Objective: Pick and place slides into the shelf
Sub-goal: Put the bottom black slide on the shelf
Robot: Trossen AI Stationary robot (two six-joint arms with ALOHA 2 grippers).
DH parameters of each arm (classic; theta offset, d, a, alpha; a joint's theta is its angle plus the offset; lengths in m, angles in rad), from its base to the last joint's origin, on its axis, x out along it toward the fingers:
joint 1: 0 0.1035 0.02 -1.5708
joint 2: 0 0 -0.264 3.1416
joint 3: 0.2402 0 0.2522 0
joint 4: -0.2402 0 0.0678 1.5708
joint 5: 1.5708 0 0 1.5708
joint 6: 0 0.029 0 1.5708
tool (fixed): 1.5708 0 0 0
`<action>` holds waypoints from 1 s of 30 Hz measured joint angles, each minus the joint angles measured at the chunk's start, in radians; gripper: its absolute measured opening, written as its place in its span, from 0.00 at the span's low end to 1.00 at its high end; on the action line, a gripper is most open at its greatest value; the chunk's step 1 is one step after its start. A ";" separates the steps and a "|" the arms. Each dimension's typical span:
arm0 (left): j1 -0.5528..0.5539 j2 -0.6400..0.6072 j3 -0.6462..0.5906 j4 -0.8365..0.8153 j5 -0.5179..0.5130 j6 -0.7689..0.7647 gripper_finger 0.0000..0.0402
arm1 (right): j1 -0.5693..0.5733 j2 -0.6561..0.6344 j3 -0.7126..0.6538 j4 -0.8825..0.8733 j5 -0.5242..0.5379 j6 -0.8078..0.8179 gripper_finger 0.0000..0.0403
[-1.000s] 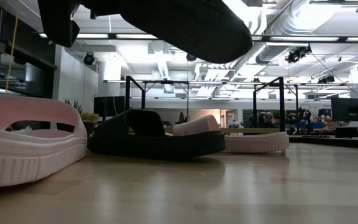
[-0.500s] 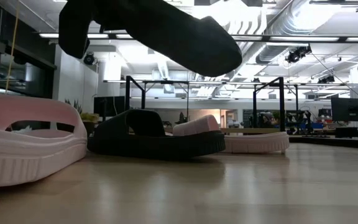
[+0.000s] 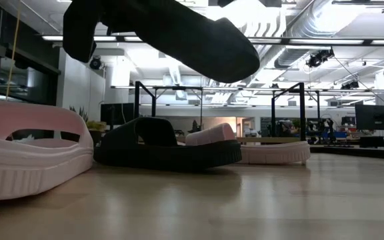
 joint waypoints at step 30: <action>-0.001 0.001 0.000 -0.001 -0.001 0.000 0.14 | -0.139 0.000 0.039 0.122 -0.202 -0.155 0.29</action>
